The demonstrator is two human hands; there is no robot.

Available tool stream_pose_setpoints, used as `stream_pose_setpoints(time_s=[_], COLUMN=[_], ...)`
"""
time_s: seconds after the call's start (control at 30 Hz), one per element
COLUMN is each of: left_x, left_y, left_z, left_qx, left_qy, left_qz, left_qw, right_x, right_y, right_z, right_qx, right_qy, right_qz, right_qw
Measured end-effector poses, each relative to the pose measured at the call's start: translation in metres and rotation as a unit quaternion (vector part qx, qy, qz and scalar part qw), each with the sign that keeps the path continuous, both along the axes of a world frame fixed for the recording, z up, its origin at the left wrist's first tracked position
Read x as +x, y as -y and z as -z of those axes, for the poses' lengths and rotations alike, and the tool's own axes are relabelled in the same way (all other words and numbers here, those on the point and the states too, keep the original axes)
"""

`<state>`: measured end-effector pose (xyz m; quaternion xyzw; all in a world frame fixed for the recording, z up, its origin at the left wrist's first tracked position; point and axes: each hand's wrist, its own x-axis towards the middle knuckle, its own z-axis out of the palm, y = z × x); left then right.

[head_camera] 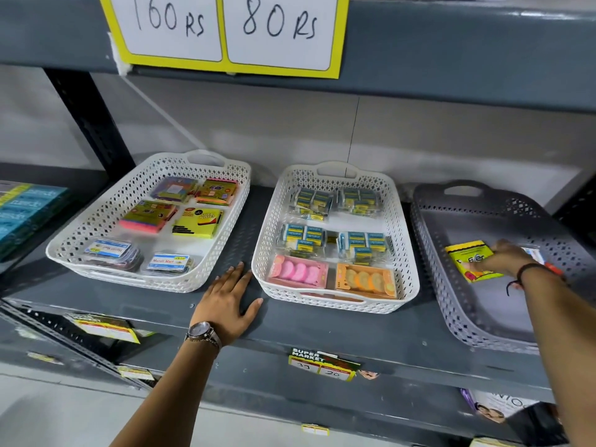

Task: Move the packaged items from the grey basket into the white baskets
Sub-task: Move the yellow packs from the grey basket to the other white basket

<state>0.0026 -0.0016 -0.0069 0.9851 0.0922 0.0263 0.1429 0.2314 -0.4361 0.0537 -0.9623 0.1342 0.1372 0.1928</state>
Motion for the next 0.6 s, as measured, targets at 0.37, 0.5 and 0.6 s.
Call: stream_pose_setpoints(time_s=[0.37, 0.5, 0.6], left_x=[-0.012, -0.02, -0.024], left_y=[-0.002, -0.012, -0.017], left_z=[-0.002, -0.003, -0.002], left_qx=[0.002, -0.001, -0.011], left_qy=[-0.042, -0.056, -0.044], left_qz=[-0.023, -0.028, -0.02], left_qw=[0.999, 0.998, 0.999], right_x=[0.004, -0.005, -0.014], right_y=[-0.025, -0.076, -0.131], right_z=[-0.03, -0.079, -0.107], right_qx=[0.153, 0.319, 0.412], right_qy=[0.136, 0.207, 0.173], right_qz=[0.096, 0.059, 0.001], right_qw=[0.974, 0.923, 0.895])
